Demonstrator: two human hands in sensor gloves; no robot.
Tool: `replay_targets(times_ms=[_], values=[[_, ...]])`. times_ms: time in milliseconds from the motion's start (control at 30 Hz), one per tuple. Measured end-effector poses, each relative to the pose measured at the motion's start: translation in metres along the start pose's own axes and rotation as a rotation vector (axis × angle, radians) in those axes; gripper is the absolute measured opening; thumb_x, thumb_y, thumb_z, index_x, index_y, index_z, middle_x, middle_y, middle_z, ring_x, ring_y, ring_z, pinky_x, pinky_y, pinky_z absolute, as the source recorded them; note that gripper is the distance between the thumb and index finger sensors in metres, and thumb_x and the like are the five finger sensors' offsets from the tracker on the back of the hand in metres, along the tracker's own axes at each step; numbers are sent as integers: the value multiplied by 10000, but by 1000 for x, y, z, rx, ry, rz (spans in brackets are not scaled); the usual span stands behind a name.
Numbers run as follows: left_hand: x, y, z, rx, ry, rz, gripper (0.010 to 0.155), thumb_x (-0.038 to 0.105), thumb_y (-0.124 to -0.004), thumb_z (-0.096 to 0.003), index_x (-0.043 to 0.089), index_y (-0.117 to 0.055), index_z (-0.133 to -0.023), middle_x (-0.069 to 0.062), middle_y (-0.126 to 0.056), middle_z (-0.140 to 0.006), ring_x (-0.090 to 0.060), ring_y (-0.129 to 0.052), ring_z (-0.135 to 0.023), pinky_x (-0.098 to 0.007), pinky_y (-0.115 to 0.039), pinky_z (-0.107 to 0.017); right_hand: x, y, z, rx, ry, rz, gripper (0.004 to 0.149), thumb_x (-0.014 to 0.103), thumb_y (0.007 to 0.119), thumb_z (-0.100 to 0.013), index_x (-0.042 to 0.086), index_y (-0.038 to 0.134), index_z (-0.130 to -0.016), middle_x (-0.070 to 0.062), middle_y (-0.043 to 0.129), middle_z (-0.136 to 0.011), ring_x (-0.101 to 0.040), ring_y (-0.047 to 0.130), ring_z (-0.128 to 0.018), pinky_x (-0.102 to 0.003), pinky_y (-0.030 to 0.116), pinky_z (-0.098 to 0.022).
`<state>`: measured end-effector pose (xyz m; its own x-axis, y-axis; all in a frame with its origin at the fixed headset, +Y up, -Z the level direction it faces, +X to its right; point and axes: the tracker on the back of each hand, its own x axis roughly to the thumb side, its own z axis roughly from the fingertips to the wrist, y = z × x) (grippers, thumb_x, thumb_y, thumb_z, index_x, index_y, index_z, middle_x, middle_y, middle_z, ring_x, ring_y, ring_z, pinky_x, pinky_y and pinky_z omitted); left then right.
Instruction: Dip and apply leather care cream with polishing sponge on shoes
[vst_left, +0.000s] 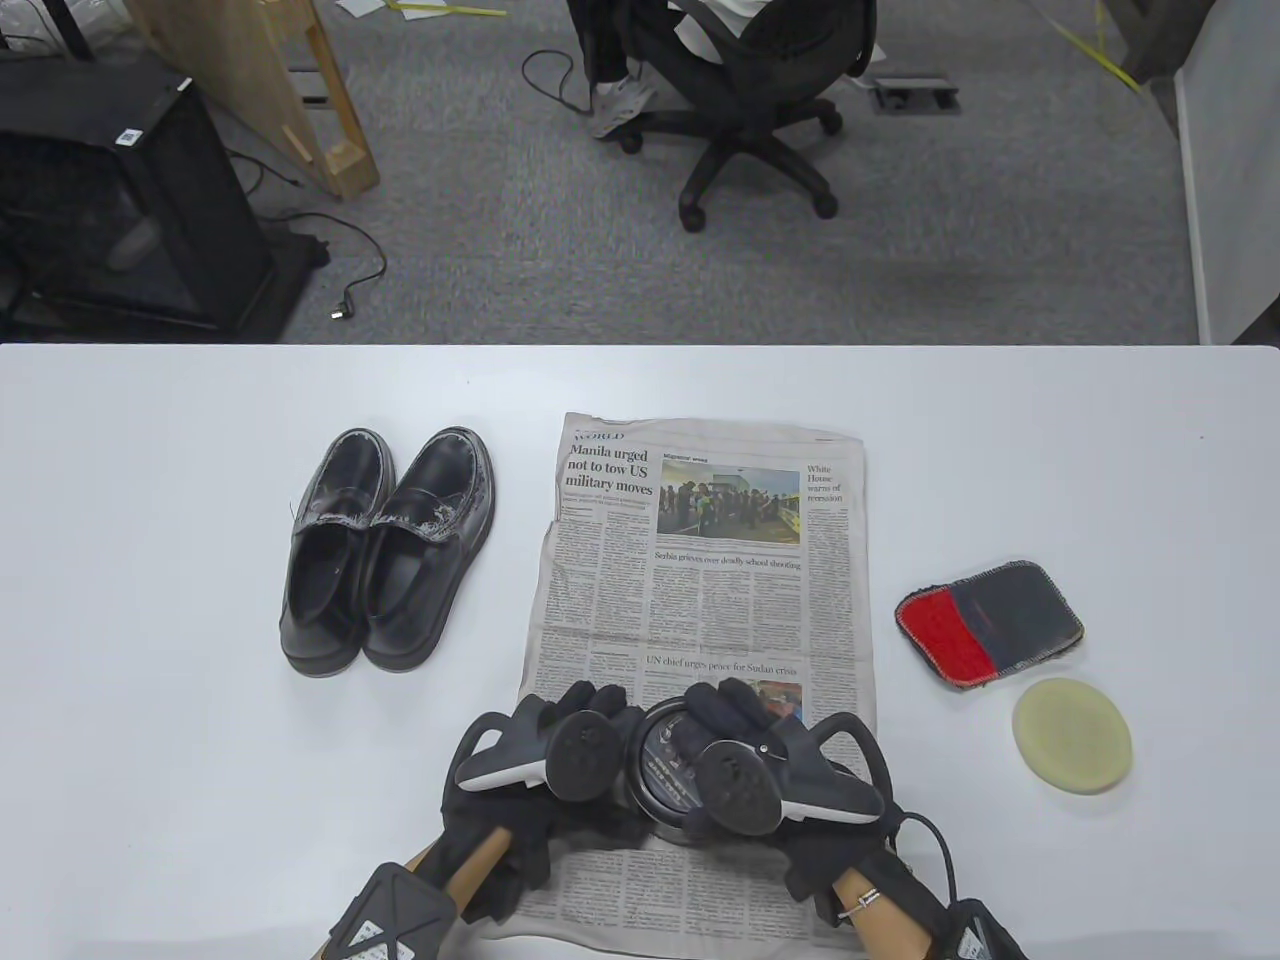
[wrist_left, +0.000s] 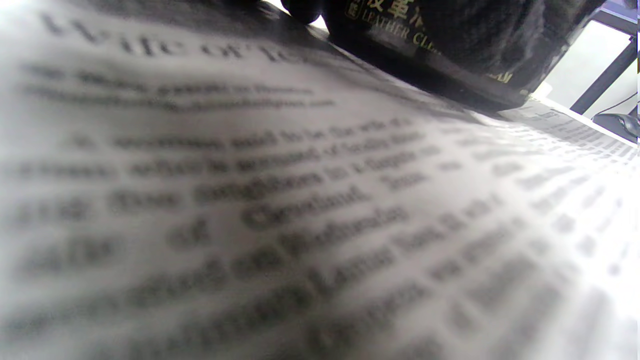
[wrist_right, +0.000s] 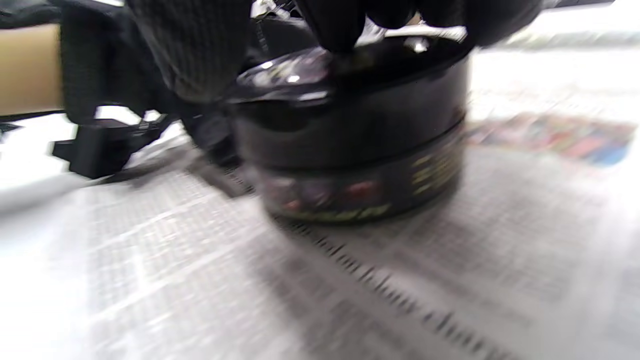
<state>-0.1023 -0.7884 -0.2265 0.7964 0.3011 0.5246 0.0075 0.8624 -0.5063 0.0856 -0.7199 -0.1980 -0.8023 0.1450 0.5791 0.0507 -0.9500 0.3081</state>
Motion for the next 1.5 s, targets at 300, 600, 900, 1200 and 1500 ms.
replay_targets(times_ms=[300, 600, 900, 1200, 1500], values=[[0, 0, 0, 4, 5, 0, 1042, 603, -733, -446, 70, -264, -1208, -261, -168, -1238, -527, -191, -1057, -677, -291, -692, 22, 13, -7, -212, 155, 306, 1010, 774, 499, -448, 60, 470, -1161, -308, 561, -1097, -514, 774, -741, -405, 862, -479], [0, 1, -1, 1, 5, -3, 1039, 602, -734, -447, 65, -269, -1205, -265, -173, -1235, -528, -197, -1055, -680, -297, -689, -1, 4, -3, -34, 51, 89, 985, 638, 751, -395, 148, 377, -1162, -269, 344, -1203, -574, 537, -1022, -531, 658, -738], [2, 2, -1, 7, 21, -18, 1042, 591, -740, -426, 64, -282, -1200, -269, -190, -1231, -533, -220, -1051, -684, -319, -684, 19, 12, -5, -184, 137, 310, 1028, 781, 507, -430, 35, 476, -1137, -341, 576, -1063, -514, 866, -687, -401, 872, -496], [3, 2, -2, -2, 16, -28, 1043, 599, -733, -433, 59, -274, -1198, -275, -183, -1229, -539, -216, -1049, -690, -319, -683, 14, 6, -5, -55, 45, 275, 1095, 681, 745, -360, 35, 386, -1167, -269, 376, -1203, -561, 568, -1020, -539, 686, -731], [4, 1, -2, 4, 23, -33, 1046, 594, -730, -424, 60, -272, -1197, -274, -185, -1229, -538, -218, -1050, -691, -320, -682, 25, 14, -7, -186, 113, 373, 1104, 800, 546, -383, -4, 480, -1136, -339, 561, -1092, -560, 779, -776, -462, 842, -552]])
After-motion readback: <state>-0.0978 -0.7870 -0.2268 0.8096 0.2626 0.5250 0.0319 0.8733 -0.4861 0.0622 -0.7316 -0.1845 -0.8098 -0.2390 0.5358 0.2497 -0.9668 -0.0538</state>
